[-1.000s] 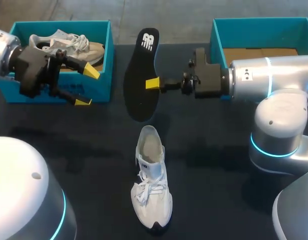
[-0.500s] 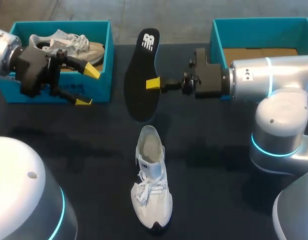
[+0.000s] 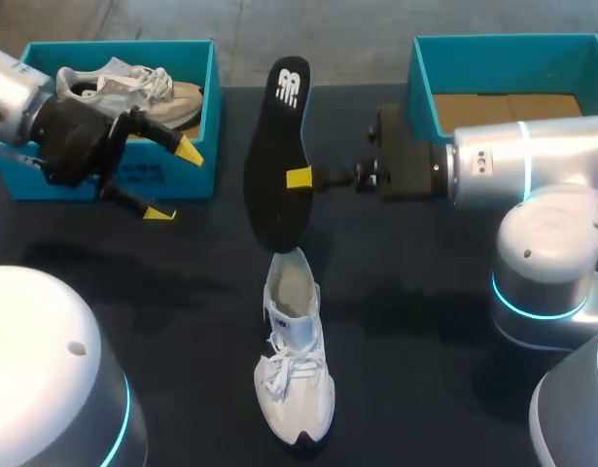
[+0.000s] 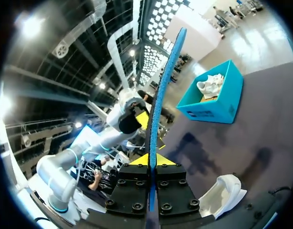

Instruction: Take the shoe out of the shoebox, open the shoe tongue, remove and reinsert the insole, then place the shoe into the shoebox

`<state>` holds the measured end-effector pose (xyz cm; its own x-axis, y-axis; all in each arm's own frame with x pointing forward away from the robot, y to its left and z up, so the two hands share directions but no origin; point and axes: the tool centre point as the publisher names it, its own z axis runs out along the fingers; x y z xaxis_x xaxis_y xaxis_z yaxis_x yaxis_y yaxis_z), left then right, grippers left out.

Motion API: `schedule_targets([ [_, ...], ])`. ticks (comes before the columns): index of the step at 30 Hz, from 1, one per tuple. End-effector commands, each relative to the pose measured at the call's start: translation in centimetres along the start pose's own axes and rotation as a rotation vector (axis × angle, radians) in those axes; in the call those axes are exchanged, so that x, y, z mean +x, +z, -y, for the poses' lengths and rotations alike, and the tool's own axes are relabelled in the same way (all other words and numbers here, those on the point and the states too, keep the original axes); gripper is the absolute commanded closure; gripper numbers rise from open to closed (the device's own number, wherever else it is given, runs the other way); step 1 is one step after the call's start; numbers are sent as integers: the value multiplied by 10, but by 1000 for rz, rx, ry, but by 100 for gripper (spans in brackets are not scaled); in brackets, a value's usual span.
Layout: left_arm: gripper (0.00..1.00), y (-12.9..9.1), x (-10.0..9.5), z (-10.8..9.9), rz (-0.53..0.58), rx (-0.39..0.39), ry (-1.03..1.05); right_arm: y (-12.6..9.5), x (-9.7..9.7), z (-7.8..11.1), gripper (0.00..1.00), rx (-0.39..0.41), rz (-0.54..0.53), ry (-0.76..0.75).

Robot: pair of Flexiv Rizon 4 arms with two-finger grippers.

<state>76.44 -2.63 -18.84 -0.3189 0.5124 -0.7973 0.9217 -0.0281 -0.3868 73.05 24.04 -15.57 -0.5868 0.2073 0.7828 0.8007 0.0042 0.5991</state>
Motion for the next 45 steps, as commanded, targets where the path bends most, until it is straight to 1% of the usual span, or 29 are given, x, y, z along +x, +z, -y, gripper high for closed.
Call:
schedule_targets([
  [1,0,4,3,-7,-35,0,-51,4,-4,6,100,7,18,-20],
  [4,0,7,10,-10,-49,-11,-97,5,-8,9,100,4,35,-47],
  [8,0,10,20,-12,-67,-24,-138,3,-15,12,100,-35,47,-85],
  [12,0,16,29,-14,-83,-29,-172,4,-18,14,100,-46,66,-114],
  [16,0,22,36,-14,-106,-28,-194,2,-19,13,100,-79,61,-158],
  [19,0,26,41,-18,-108,-28,-214,0,-19,12,100,-101,64,-204],
  [24,0,40,50,-26,-134,-32,-236,1,-29,16,100,-103,75,-236],
  [26,0,46,50,-28,-146,-31,-236,0,-32,19,100,-117,70,-258],
  [27,0,48,49,-28,-167,-46,-232,-1,-33,20,100,-116,95,-261],
  [28,0,48,49,-30,-176,-73,-238,-2,-36,22,100,-135,113,-240],
  [44,0,48,49,-30,-176,-73,-238,-2,-36,22,100,-135,113,-240],
  [45,0,53,50,-30,-181,-78,-236,-2,-36,22,100,-135,113,-240],
])
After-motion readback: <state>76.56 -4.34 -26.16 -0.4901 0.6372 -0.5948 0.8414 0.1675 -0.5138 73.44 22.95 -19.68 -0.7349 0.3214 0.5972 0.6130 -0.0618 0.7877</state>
